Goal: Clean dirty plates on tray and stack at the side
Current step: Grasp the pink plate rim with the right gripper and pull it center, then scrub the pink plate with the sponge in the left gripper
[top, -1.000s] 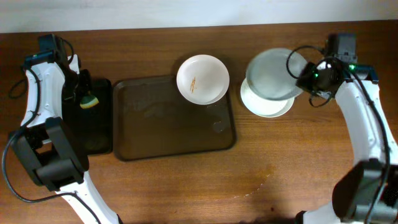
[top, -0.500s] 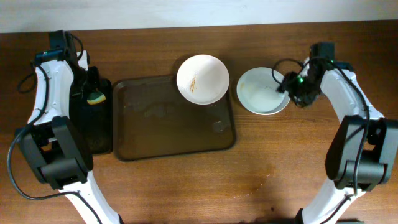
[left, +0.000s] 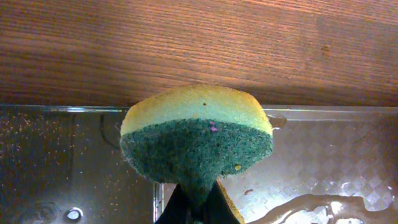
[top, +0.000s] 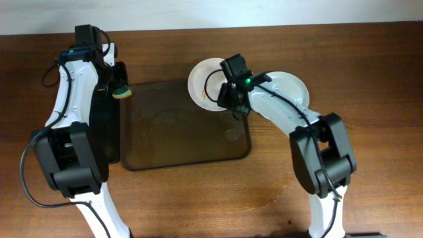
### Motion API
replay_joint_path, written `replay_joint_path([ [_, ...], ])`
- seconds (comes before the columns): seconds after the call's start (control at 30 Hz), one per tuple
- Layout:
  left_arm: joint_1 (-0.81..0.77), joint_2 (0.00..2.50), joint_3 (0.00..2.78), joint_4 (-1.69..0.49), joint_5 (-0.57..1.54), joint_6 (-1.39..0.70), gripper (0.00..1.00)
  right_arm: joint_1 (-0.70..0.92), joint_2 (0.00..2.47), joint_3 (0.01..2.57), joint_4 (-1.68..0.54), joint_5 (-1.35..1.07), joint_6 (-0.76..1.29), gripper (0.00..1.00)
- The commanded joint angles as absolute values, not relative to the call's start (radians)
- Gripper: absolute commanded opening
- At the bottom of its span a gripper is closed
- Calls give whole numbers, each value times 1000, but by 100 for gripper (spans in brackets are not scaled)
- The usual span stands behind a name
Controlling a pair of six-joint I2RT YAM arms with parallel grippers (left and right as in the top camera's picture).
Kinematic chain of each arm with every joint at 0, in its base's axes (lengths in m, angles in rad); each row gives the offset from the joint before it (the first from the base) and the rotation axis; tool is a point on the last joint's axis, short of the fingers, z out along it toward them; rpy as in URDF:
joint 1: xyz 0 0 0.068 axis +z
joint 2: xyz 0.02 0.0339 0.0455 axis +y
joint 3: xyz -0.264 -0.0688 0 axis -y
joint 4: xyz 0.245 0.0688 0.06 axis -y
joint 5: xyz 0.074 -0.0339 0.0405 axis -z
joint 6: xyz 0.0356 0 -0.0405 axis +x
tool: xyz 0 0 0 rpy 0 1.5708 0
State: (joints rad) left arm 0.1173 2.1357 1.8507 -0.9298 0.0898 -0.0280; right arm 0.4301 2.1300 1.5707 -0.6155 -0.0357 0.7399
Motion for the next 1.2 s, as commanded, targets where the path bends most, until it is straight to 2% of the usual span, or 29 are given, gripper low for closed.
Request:
replay_joint_path([
  [0.0, 120, 2145, 1846, -928, 101, -38, 1, 431, 2158, 1575, -613, 13, 780, 38],
  [0.1, 118, 2145, 1846, -926, 101, -37, 1, 437, 2174, 1570, -613, 12, 780, 29],
  [0.23, 118, 2145, 1846, -867, 101, -38, 1, 466, 2188, 1567, -653, -4, 780, 21],
  [0.37, 118, 2145, 1846, -819, 112, -39, 1, 542, 2188, 1567, -670, -53, 775, 19],
  [0.6, 118, 2145, 1846, -883, 116, -38, 1, 602, 2186, 1599, -707, -110, 703, 20],
  [0.7, 118, 2145, 1846, -908, 116, -38, 1, 601, 2167, 1655, -753, -100, 650, 27],
  [0.8, 118, 2145, 1846, -921, 117, -38, 1, 590, 2162, 1724, -746, -93, 553, 57],
  [0.87, 118, 2145, 1846, -934, 121, -38, 1, 569, 2167, 1722, -698, -93, 482, 63],
  [1.1, 90, 2145, 1846, -959, 146, -37, 1, 503, 2283, 1722, -623, -134, 360, 61],
  [1.17, 81, 2145, 1846, -956, 146, -37, 1, 505, 2299, 1719, -589, -177, 329, 54],
])
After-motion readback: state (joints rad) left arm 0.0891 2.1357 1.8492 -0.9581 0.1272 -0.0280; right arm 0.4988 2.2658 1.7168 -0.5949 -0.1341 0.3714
